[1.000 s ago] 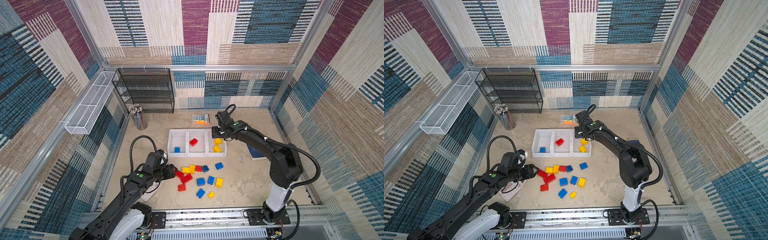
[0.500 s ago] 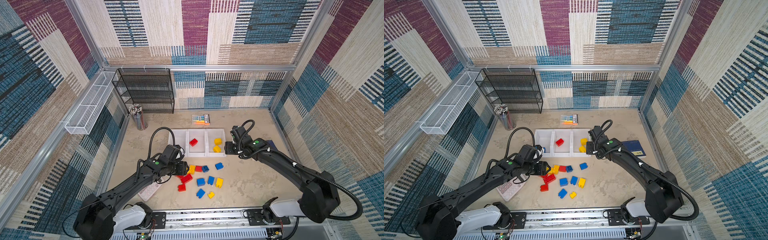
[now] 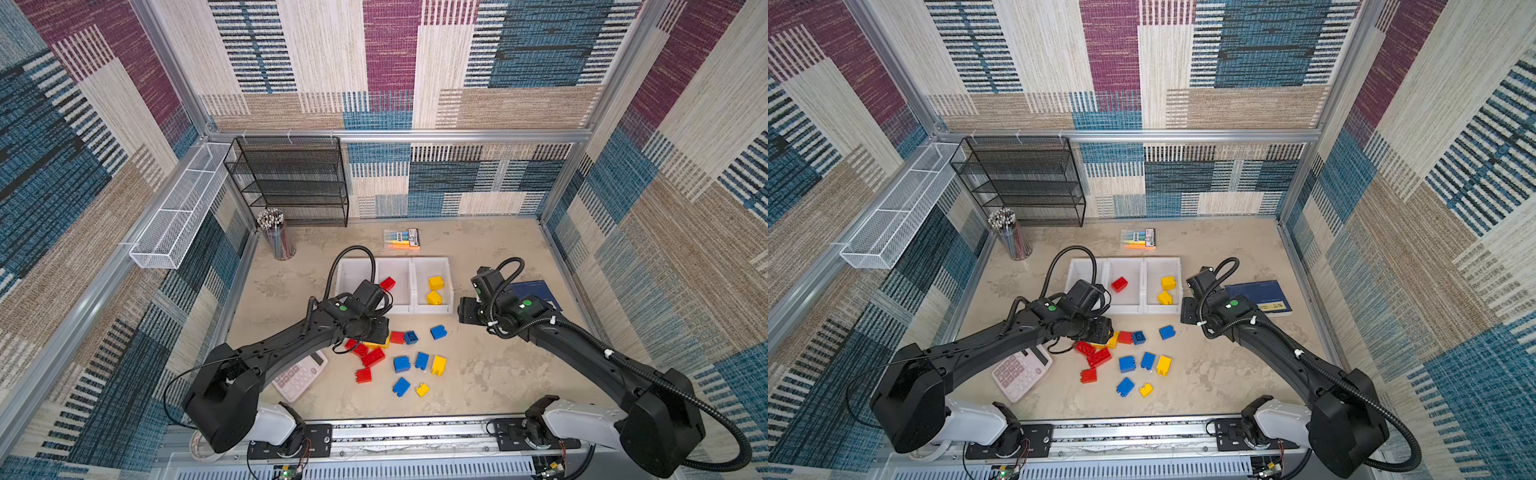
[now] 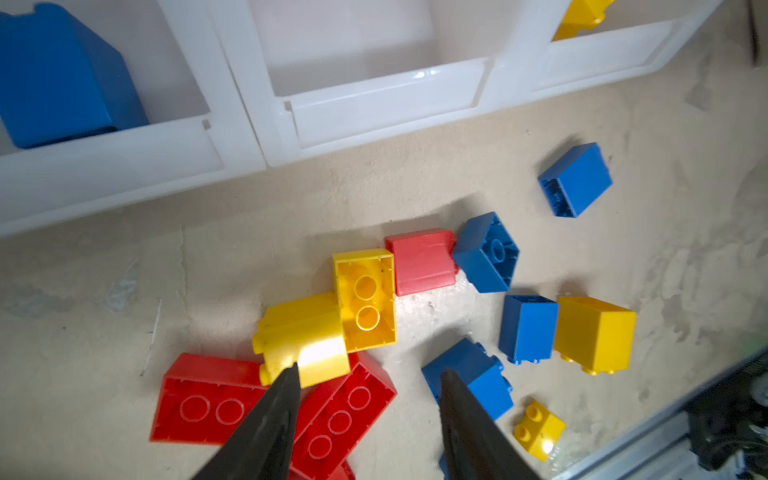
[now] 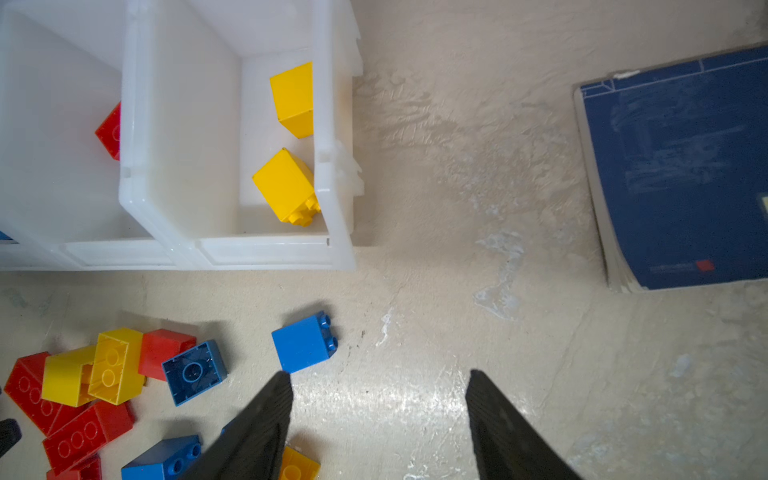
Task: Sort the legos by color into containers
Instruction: 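Grasp a yellow brick in the pile with the left gripper while the right draws back, then carry the yellow brick with the left gripper to the yellow compartment and release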
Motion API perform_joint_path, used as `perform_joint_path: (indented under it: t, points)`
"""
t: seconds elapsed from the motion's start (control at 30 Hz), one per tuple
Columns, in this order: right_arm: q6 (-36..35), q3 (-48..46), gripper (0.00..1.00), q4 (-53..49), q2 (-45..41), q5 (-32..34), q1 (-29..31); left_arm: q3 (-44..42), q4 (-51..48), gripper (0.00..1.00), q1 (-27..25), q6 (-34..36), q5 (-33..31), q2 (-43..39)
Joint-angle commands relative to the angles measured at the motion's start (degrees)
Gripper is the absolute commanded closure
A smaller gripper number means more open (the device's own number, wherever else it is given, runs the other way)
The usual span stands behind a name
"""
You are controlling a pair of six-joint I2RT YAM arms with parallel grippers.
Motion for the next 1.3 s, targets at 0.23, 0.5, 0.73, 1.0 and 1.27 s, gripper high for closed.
perform_joint_path:
  t: [0.23,0.5,0.73,1.0,1.27]
  points:
    - [1.51,-1.79,0.31,1.26,-1.38,-1.25,0.09,1.58,-3.75,0.42,0.0,3.77,-4.07,4.18]
    - [2.06,-2.21,0.31,0.95,-1.85,-1.49,0.03,2.12,-4.27,0.43,0.03,5.02,-5.59,7.57]
    - [2.47,-2.23,0.31,0.52,-2.04,-1.49,0.09,2.46,-3.79,0.47,0.03,6.51,-6.86,9.2]
    - [3.11,-2.34,0.32,-0.18,-2.64,-1.25,0.02,3.0,-3.61,0.54,0.01,7.23,-6.92,10.99]
    - [3.09,-1.4,0.32,-1.02,-3.16,-0.52,0.01,3.8,-5.41,0.6,0.04,7.23,-6.48,7.48]
